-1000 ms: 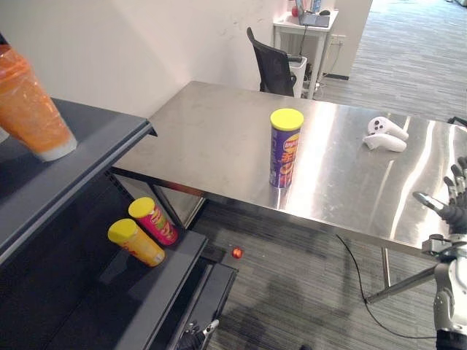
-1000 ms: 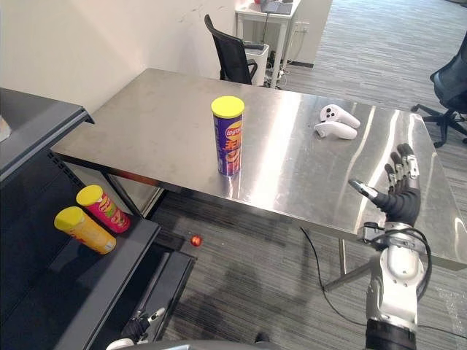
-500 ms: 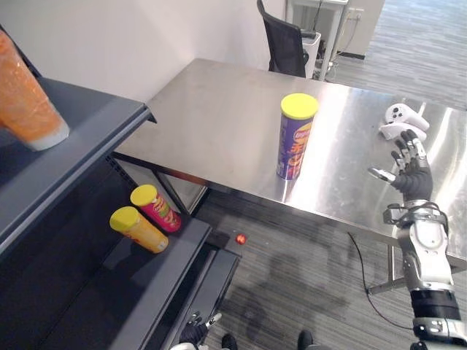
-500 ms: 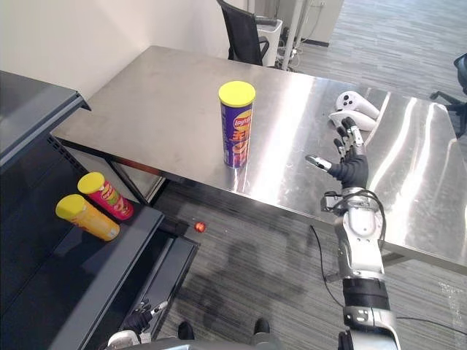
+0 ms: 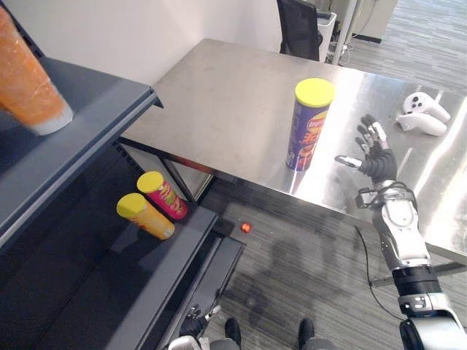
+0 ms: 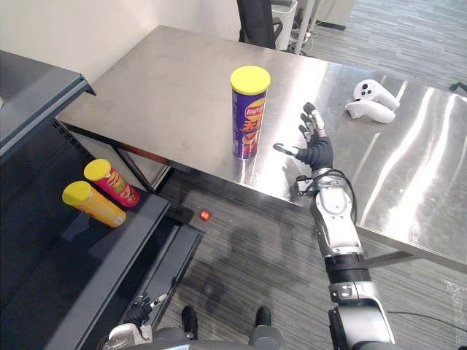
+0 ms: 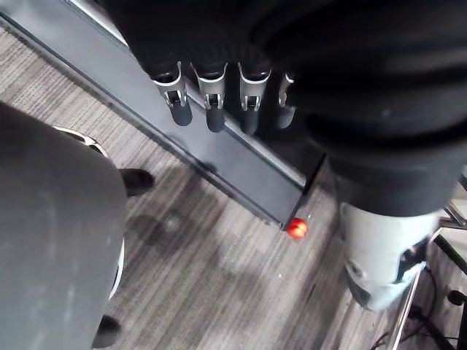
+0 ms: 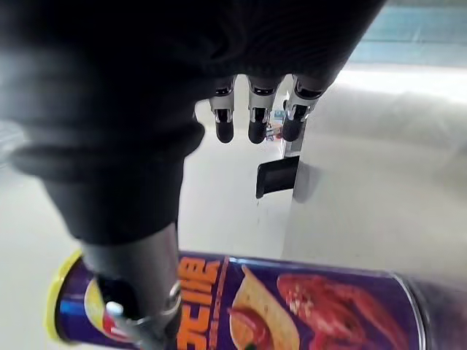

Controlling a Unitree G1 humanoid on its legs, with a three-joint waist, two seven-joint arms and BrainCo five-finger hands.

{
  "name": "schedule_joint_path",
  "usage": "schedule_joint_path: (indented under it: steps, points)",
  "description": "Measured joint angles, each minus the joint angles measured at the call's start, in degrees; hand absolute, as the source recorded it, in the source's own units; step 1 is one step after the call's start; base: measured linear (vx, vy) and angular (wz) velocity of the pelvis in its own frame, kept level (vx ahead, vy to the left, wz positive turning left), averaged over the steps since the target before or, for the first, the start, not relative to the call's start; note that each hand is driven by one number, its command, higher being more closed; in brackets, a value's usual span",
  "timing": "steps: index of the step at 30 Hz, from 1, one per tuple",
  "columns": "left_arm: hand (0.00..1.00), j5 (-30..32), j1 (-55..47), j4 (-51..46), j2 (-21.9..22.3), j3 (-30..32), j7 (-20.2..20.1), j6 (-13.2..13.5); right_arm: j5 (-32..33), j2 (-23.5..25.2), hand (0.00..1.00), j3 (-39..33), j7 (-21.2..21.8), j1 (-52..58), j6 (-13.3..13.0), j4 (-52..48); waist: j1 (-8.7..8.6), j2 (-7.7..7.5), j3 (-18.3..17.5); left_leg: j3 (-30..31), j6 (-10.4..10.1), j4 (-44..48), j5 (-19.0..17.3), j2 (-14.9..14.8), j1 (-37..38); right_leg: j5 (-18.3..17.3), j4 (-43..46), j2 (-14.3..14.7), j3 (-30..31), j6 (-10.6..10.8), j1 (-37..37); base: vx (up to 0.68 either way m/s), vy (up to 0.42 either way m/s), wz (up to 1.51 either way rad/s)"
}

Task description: Put the gum and the chips on the shelf.

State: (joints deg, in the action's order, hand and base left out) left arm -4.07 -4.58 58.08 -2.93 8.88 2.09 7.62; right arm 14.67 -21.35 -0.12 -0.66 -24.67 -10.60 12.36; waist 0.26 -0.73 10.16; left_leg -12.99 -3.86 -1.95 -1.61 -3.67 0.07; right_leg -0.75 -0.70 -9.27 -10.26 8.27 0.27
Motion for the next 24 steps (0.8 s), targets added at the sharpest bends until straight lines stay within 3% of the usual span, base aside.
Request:
schedule_joint_path:
  steps: [10,13,24]
  points:
    - [0.0,-0.21,0.45,-1.06,-0.62,0.37,0.15,0.53,-0.09,1.17,0.0,2.9,-0.04,-5.2,0.12,0.11,0.6,-1.59,1.78,0.86,0.88,-3.27,2.65,1.14,-0.02,1.04,-0.31,-0.63,-0.52,0.17,-1.03,-0.04,0.004,0.04]
    - [0.0,-0.24,0.61,-1.45,-0.6,0.44,0.28,0.56,-0.09,1.27,0.0,2.95,-0.09,-6.05,0.17,0.36,1.56,-1.75,1.86,1.04,0.96,-3.35,2.76,1.24,-0.02,1.06,-0.34,-0.68,-0.66,0.19,-1.0,-0.01,-0.001,0.01]
    - [0.0,-0.53,0.63,-1.59,-0.64,0.59,0.67,0.58,-0.28,2.24,0.0,2.91,-2.02,-11.18,0.53,5.99,1.61,-1.99,2.2,1.4,0.98,-3.42,2.78,1.34,-0.16,1.2,-1.04,-0.67,-1.16,0.25,-0.61,0.0,-0.002,0.0]
